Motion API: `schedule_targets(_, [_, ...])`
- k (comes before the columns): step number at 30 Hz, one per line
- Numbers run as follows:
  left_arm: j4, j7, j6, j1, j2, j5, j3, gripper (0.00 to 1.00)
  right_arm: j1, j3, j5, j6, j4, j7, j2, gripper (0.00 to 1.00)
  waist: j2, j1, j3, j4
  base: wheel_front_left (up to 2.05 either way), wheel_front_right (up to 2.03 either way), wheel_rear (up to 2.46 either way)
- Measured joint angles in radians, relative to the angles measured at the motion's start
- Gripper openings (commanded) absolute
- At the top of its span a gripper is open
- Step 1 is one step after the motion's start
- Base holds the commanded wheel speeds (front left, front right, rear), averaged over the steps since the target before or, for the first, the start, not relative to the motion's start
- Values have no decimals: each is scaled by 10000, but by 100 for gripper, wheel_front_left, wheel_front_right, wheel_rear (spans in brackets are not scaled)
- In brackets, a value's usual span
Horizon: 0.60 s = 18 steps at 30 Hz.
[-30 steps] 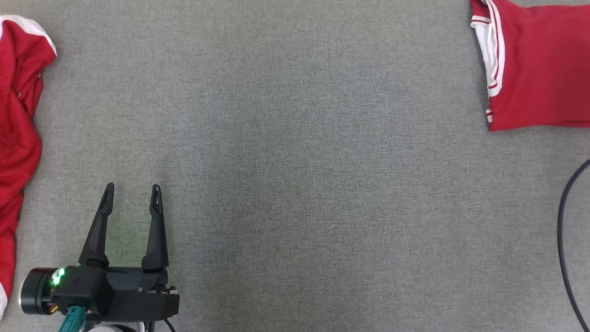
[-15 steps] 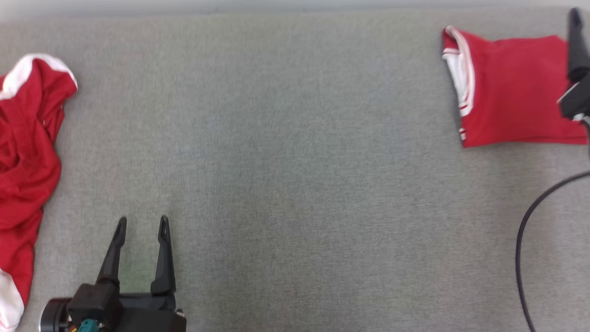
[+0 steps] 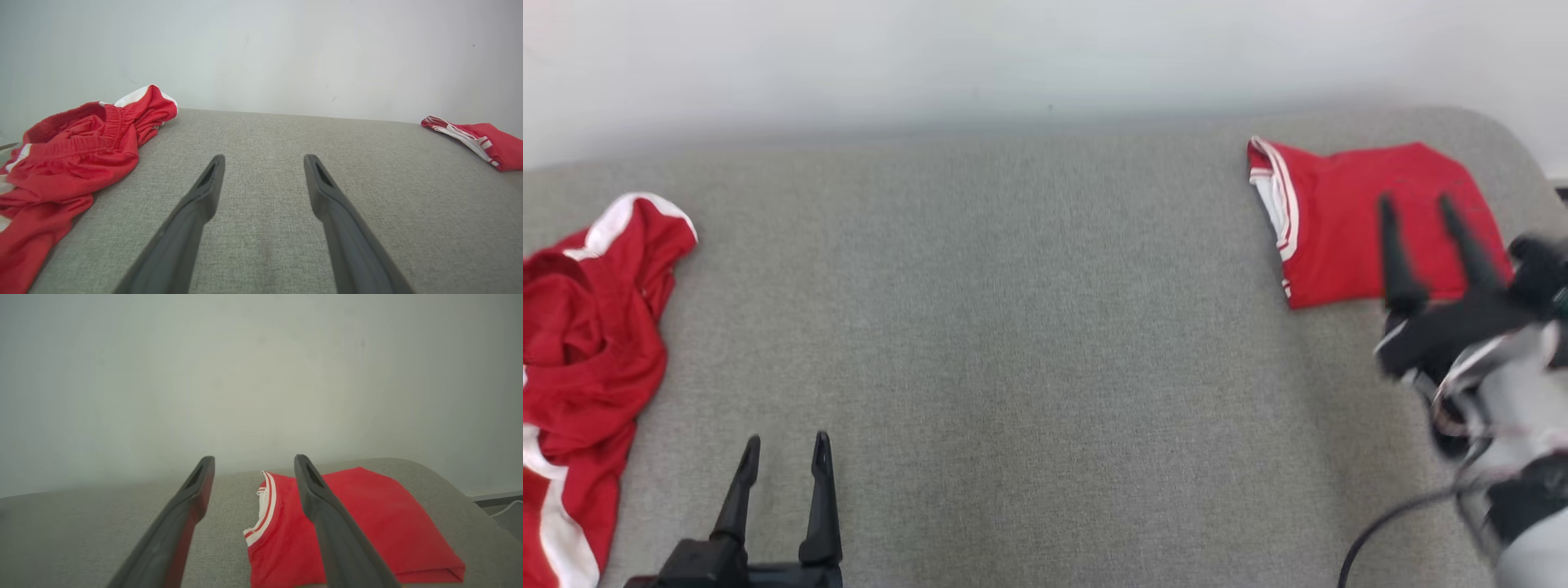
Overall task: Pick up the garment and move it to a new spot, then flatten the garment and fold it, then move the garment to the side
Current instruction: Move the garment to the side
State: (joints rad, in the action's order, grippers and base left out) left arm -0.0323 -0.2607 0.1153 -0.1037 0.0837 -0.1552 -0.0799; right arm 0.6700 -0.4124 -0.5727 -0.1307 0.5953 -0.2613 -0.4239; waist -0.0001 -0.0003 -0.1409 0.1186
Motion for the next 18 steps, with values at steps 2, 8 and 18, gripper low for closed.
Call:
schedule_targets(2, [-44, 0, -48, 66, -10, -12, -6, 100, -593, 364, 454, 2, -449, 0, 330, 100, 0, 0, 185, -16, 0, 0, 0])
schedule_targets(8, [-171, -2, -100, 271, -73, -29, -50, 100, -2476, 1430, 1580, 0, -1791, 0, 1338, 100, 0, 0, 697, -139, 0, 0, 0])
schedule_targets(18, [-299, -2, -176, 620, -150, -42, -109, 100, -5016, 2876, 3568, 0, -3241, 0, 2522, 100, -1, 1, 1370, -365, 0, 0, 0])
